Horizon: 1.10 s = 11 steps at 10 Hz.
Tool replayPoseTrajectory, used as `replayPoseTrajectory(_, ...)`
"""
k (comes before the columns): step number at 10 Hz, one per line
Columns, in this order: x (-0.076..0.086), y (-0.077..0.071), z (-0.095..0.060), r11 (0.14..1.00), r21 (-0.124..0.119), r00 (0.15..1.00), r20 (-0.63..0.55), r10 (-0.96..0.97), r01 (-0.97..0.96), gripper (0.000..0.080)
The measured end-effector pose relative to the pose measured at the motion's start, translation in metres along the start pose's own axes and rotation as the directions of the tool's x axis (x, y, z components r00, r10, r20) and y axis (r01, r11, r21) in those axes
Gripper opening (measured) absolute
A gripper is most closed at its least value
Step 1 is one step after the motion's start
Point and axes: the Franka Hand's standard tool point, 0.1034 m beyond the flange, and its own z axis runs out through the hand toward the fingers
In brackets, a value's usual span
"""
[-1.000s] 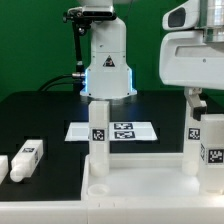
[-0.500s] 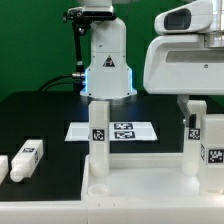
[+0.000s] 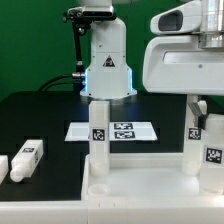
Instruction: Assemble desk
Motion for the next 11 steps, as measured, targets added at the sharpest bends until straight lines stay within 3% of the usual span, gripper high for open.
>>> replayPoseTrajectory(1,0.0006,0.0043,0.0004,0.975,-0.007,0.975,-0.004,0.222,-0.222,0.0285)
replayPoseTrajectory(3,-0.0037,0.0104,-0.0001,0.774,-0.013,0.774,0.003,0.634,-0.634,0.0285)
replayPoseTrajectory(4,-0.0025,0.0104,-0.0013,0.706,-0.031,0.706,0.007,0.708,-0.708,0.0285)
replayPoseTrajectory(8,-0.0041,0.0122,0.0005,0.548,-0.039,0.549,0.001,0.836,-0.835,0.0285)
replayPoseTrajectory(9,-0.0073,0.01,0.0005,0.332,-0.045,0.331,0.014,0.943,-0.942,0.0285)
replayPoseTrajectory(10,-0.0091,0.0077,0.0003,0.233,-0.045,0.231,0.031,0.972,-0.972,0.0285)
replayPoseTrajectory(11,-0.0091,0.0075,0.0,0.319,-0.043,0.318,0.035,0.947,-0.947,0.0286)
